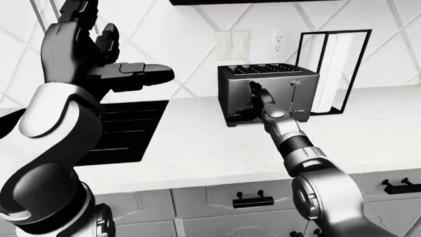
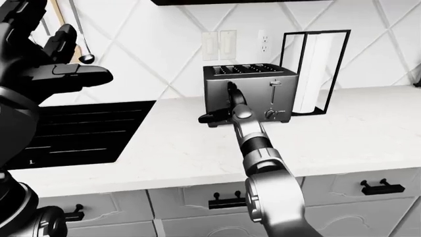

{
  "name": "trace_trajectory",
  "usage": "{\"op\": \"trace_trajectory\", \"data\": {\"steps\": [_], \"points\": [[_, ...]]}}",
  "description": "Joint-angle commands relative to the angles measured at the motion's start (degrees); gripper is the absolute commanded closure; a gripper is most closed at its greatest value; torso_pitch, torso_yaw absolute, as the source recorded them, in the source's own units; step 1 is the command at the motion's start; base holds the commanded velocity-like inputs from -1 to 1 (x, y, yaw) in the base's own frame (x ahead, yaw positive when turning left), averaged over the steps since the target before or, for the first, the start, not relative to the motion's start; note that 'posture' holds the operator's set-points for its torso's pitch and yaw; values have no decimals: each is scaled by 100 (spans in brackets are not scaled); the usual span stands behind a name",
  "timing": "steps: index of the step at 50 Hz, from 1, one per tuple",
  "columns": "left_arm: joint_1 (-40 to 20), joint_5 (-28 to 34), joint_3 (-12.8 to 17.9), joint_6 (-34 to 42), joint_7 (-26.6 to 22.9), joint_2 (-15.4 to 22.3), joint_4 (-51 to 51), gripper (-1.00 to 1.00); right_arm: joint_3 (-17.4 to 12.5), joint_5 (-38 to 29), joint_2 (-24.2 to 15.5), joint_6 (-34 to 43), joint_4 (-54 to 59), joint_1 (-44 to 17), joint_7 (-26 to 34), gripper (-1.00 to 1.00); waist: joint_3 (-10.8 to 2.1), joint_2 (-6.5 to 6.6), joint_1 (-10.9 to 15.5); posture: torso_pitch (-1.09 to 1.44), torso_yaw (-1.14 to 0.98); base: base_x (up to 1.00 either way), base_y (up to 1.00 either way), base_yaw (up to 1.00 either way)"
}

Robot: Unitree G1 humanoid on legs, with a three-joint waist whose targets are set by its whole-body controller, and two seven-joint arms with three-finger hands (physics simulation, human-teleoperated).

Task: Push down the lever of the toaster to turn it on.

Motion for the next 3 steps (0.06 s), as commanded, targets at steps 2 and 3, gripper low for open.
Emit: {"op": "trace_trajectory", "data": {"steps": [2,3], "points": [[-172,16,57,-115,5,54,-35,-100,-2,39,18,413,213,9,82,-100,48,36,0,-46,0,0,0,0],[-159,23,51,-126,0,53,-36,-100,-1,38,17,409,217,9,85,-100,48,36,1,-46,0,0,0,0]]}}
